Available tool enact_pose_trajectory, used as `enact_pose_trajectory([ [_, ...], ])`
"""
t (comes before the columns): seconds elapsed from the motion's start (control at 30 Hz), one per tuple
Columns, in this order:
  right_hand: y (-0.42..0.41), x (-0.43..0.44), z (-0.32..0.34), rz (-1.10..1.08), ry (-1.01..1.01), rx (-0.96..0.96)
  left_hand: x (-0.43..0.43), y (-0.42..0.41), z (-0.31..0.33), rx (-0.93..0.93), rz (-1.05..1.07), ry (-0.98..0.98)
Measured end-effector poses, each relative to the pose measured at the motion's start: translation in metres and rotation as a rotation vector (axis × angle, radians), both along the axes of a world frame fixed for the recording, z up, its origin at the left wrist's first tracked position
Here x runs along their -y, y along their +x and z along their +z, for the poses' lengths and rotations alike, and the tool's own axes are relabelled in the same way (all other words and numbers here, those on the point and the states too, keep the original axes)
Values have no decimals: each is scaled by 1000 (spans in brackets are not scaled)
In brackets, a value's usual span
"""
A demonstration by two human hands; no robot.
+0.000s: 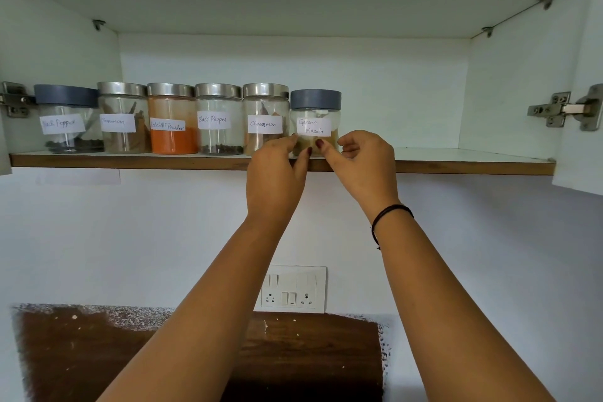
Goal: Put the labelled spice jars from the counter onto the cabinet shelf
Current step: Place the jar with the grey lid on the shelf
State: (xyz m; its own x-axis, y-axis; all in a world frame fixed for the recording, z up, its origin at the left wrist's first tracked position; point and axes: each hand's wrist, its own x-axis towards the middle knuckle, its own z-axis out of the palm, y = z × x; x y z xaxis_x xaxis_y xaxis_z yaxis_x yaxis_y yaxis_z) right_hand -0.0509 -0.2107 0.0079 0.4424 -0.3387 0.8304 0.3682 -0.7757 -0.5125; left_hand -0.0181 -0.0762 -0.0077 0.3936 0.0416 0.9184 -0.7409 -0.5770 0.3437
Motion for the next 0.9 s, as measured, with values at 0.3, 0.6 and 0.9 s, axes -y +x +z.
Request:
enact_pose_trajectory([
  [0.3, -26, 3, 1, 79, 36, 50, -18, -22, 4, 7, -186, -104],
  [0.6, -74, -10, -33, 312, 27, 138, -18, -62, -27, -63, -484, -313],
  [0.9, -116, 2, -73, 342, 84, 89, 5, -95, -86, -239, -602, -362],
])
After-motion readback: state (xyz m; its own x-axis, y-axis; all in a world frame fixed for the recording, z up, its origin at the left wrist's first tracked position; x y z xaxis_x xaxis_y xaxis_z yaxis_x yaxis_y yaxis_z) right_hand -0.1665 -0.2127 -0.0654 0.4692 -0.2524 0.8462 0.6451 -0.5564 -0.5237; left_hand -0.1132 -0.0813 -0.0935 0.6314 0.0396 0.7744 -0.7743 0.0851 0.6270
